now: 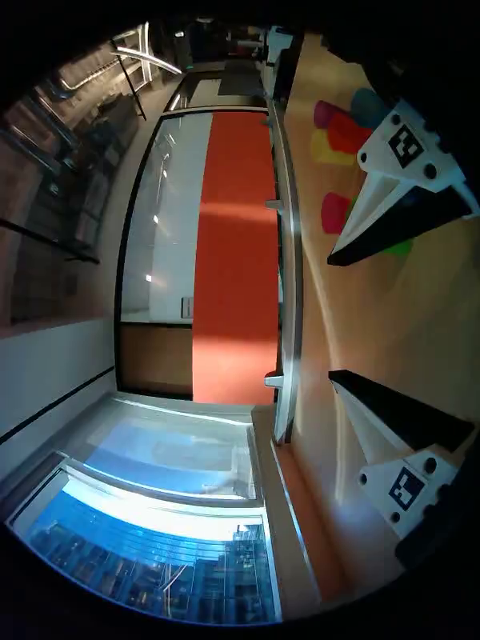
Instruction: Pour water
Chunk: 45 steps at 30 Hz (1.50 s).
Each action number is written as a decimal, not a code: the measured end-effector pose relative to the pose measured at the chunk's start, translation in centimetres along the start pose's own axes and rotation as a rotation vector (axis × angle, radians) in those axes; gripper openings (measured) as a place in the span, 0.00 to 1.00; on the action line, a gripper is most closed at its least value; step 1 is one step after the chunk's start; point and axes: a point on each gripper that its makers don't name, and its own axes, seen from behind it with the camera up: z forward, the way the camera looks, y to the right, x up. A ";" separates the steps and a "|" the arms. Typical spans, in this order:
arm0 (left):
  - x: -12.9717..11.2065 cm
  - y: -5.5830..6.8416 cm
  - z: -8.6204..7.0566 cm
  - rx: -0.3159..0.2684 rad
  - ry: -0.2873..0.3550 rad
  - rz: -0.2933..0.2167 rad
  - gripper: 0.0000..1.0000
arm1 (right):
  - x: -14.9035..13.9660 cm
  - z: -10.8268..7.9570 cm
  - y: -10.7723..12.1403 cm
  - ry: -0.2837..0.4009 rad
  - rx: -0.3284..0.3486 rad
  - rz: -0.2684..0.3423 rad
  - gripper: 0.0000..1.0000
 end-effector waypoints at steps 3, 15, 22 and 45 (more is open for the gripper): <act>1.2 -0.1 0.0 -0.005 0.000 0.001 0.96 | 0.6 -0.5 -1.0 0.001 0.011 -0.008 0.99; 7.4 1.7 0.8 -0.090 0.003 0.023 0.96 | 5.4 -0.2 -3.7 -0.034 0.089 -0.035 0.99; 11.2 2.3 1.2 -0.119 0.007 0.053 0.97 | 9.1 0.1 -4.5 -0.028 0.123 -0.028 0.99; 16.4 5.3 2.3 -0.345 -0.028 0.063 0.97 | 13.3 -0.4 -9.1 -0.065 0.364 0.023 0.99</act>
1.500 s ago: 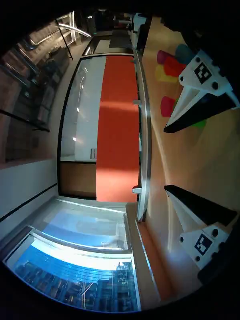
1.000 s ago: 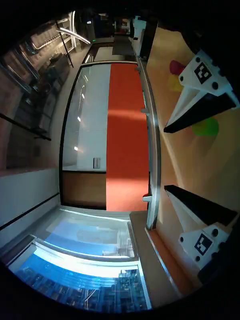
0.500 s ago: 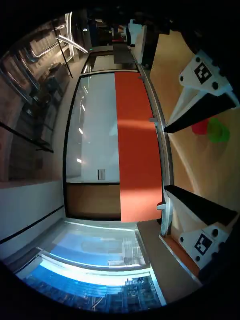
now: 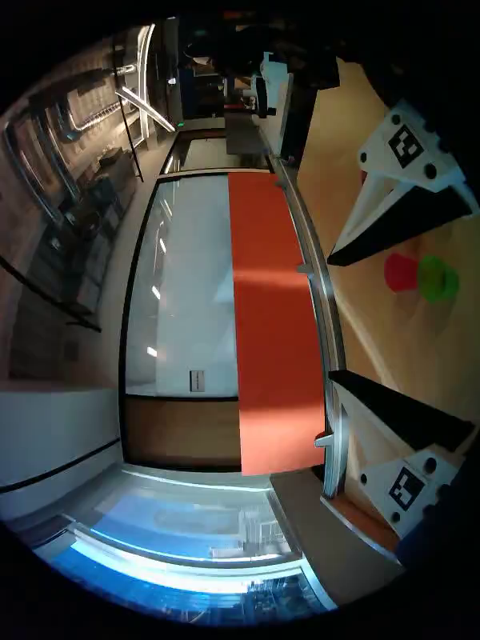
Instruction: Pour water
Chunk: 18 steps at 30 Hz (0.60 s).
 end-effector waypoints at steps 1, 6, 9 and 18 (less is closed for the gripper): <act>0.0 0.2 0.1 -0.017 -0.003 0.000 0.97 | 0.0 0.1 -0.6 -0.001 0.027 -0.004 0.99; 0.3 1.6 0.1 -0.115 -0.010 0.008 0.97 | 0.1 0.1 -3.9 -0.011 0.166 -0.020 0.99; 0.7 3.0 0.0 -0.190 -0.008 0.018 0.97 | 0.3 0.0 -5.8 -0.016 0.246 -0.023 0.99; 0.2 5.5 0.1 -0.308 -0.021 0.019 0.97 | 0.5 0.0 -8.6 -0.020 0.364 -0.032 0.99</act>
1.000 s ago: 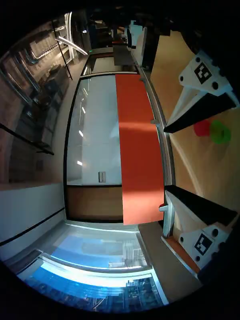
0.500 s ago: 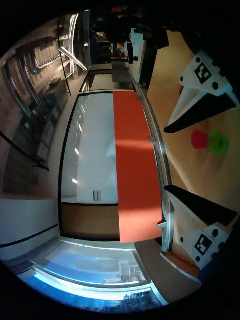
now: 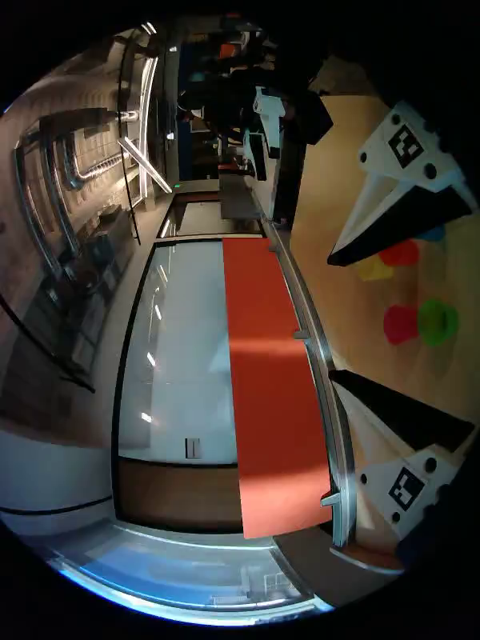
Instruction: Pour water
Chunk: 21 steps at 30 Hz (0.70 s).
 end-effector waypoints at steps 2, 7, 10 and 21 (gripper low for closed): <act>-0.3 0.1 0.1 -0.011 -0.012 0.006 0.97 | -0.4 0.2 -0.4 -0.011 0.016 -0.003 0.99; -1.4 0.3 0.4 -0.030 -0.044 0.017 0.97 | -2.0 0.2 -1.2 -0.058 0.049 -0.015 0.99; -2.3 0.1 0.5 -0.033 -0.065 0.017 0.96 | -3.2 0.0 -1.5 -0.089 0.064 -0.024 0.99; -6.1 0.1 0.6 -0.043 -0.142 -0.003 0.97 | -8.1 -0.8 -2.8 -0.197 0.117 -0.030 0.99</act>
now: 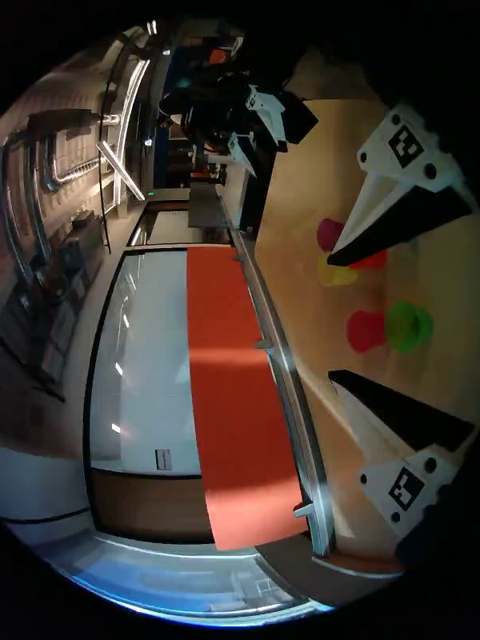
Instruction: Pour water
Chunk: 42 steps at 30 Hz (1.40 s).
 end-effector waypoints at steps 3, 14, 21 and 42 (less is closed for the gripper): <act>-1.1 0.1 0.2 -0.003 -0.016 -0.005 0.97 | -1.4 0.1 -0.5 -0.029 0.012 -0.003 0.99; -6.1 0.5 0.8 -0.006 -0.093 -0.023 0.97 | -6.1 0.7 -1.9 -0.104 0.037 0.000 0.99; -8.8 0.6 1.1 -0.010 -0.140 -0.025 0.97 | -8.2 0.8 -2.2 -0.143 0.042 -0.011 0.99; -15.1 -0.4 3.4 -0.001 -0.281 0.016 0.97 | -13.2 4.8 -3.3 -0.235 0.071 -0.027 0.99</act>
